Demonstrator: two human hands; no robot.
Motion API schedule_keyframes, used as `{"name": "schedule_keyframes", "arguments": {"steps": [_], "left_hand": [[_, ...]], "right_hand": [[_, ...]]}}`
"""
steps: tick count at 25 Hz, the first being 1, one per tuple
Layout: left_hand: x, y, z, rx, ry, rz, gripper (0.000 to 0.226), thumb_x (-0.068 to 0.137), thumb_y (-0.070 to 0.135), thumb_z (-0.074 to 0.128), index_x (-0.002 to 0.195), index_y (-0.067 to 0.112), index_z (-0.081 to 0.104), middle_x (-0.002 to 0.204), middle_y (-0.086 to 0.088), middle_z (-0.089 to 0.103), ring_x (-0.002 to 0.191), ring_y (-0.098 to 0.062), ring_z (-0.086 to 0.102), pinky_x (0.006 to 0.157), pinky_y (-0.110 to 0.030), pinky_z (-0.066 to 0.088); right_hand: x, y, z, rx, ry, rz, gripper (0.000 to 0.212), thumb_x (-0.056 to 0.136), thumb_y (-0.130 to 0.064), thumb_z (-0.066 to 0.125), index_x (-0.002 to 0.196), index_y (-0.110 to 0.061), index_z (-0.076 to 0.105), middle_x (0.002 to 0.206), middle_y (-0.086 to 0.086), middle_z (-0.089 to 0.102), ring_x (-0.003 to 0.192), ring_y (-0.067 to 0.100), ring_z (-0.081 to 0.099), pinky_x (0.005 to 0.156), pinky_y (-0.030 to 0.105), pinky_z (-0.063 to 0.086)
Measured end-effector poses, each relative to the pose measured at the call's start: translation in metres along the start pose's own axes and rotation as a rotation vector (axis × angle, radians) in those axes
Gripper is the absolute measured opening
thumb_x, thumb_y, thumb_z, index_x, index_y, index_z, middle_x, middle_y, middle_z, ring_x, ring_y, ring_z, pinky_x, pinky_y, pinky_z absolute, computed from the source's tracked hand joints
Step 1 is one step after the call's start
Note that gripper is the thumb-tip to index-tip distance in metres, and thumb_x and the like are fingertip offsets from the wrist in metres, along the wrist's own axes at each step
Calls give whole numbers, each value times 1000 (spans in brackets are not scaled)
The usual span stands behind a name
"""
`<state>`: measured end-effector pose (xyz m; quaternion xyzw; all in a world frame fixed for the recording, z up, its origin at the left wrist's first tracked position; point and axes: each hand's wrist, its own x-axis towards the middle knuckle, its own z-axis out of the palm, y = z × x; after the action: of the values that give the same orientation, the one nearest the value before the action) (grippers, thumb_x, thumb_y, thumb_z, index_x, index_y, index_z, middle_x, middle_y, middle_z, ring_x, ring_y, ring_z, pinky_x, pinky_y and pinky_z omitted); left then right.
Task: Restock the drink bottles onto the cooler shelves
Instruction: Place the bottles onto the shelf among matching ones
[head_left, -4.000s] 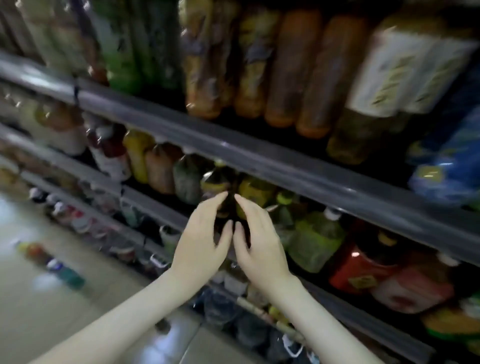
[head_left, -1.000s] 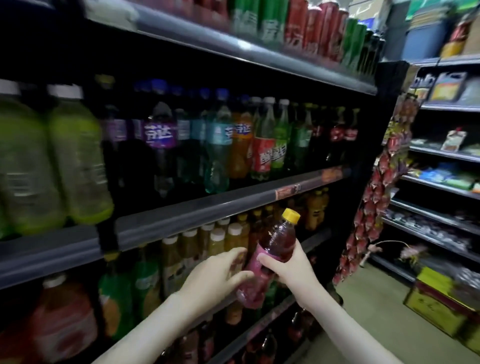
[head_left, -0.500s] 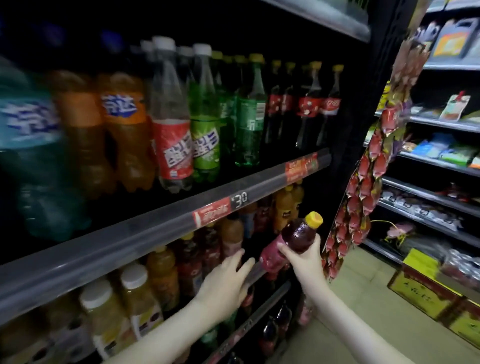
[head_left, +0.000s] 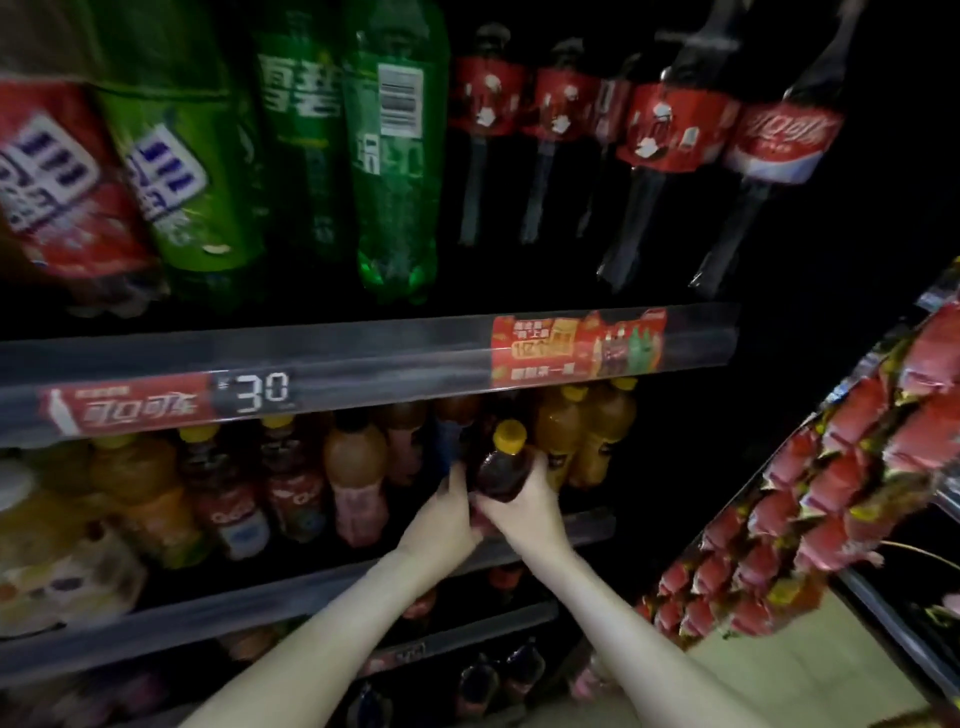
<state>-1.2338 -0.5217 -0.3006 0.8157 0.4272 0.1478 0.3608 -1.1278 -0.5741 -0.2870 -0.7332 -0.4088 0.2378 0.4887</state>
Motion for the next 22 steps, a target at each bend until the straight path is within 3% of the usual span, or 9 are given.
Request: {"name": "schedule_keyframes", "arguments": {"steps": [3, 5, 7, 9, 12, 15, 19, 22], "left_hand": [[14, 15, 17, -55, 112, -83, 68, 89, 19, 57, 144, 8, 18, 122, -17, 58, 106, -32, 60, 82, -30, 48], [24, 22, 26, -57, 156, -96, 67, 92, 23, 54, 144, 7, 16, 120, -17, 60, 103, -33, 61, 76, -27, 46], [35, 29, 33, -87, 175, -141, 72, 91, 35, 56, 144, 9, 15, 119, -16, 61, 101, -35, 62, 71, -27, 43], [45, 33, 39, -102, 169, -177, 81, 88, 46, 57, 144, 9, 12, 121, -15, 60, 103, -34, 62, 71, -27, 43], [53, 36, 45, -92, 151, -159, 81, 89, 41, 59, 145, 9, 9, 126, -15, 57, 106, -33, 61, 74, -29, 46], [45, 31, 46, -174, 163, -125, 63, 90, 36, 60, 136, 9, 26, 124, -14, 56, 105, -31, 60, 76, -30, 47], [8, 3, 37, -82, 290, -64, 41, 94, 25, 53, 130, 10, 43, 123, -7, 57, 108, -23, 58, 82, -25, 46], [-41, -35, 25, -102, 248, -109, 31, 96, 22, 48, 127, 15, 47, 120, 0, 59, 104, -15, 60, 85, -27, 49]], "right_hand": [[13, 7, -7, -52, -72, -59, 65, 76, -12, 78, 130, -9, 43, 114, -2, 55, 111, 14, 55, 81, 5, 40], [22, 15, -19, -148, -74, -156, 66, 80, -12, 73, 137, -13, 39, 127, 0, 51, 124, 15, 48, 101, 16, 39], [24, 26, -34, -308, -41, -206, 69, 85, -14, 67, 144, -14, 31, 139, 4, 41, 133, 18, 34, 110, 29, 32], [22, 34, -42, -414, -5, -206, 61, 87, -11, 64, 140, -7, 32, 136, 9, 39, 133, 26, 32, 107, 31, 33], [27, 43, -47, -439, -9, -190, 52, 86, -5, 63, 131, -3, 37, 129, 12, 40, 127, 27, 39, 101, 30, 38], [25, 46, -44, -404, -69, -198, 46, 89, -7, 60, 130, -4, 39, 127, 10, 43, 122, 21, 43, 94, 23, 39], [4, 49, -20, -372, -192, -150, 27, 94, -12, 53, 120, -7, 48, 110, 6, 55, 101, 21, 56, 81, 26, 46], [-21, 45, 18, -309, -294, -61, 17, 92, -11, 55, 109, -12, 54, 99, 1, 57, 91, 16, 57, 78, 25, 47]]}}
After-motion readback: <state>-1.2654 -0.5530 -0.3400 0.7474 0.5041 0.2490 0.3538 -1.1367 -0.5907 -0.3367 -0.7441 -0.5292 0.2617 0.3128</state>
